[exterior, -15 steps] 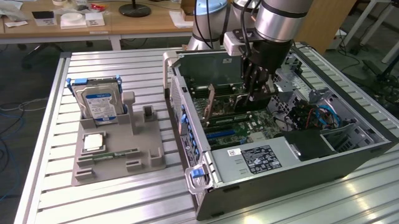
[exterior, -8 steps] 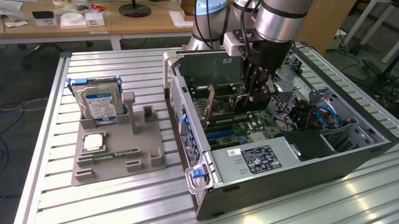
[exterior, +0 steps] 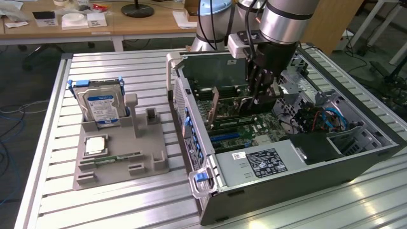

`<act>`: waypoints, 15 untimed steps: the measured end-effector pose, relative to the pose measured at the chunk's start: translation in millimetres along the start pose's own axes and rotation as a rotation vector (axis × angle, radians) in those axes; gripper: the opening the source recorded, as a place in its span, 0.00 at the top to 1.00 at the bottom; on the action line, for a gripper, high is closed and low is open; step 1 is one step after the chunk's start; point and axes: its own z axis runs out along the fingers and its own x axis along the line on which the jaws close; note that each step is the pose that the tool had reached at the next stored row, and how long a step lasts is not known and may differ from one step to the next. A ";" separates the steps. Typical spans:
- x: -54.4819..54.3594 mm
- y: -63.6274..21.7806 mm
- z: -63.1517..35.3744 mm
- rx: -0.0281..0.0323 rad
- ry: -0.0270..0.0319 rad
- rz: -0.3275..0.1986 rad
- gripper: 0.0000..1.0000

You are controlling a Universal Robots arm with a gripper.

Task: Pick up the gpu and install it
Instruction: 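Insert the gpu into the slot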

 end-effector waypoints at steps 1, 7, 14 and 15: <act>0.0 0.0 0.1 0.0000 0.0000 0.000 0.73; 0.1 0.0 3.0 0.0000 0.0000 0.000 0.73; 0.2 0.1 5.3 -0.0001 0.0002 0.000 0.73; 0.2 0.1 5.4 0.0000 0.0001 0.000 0.73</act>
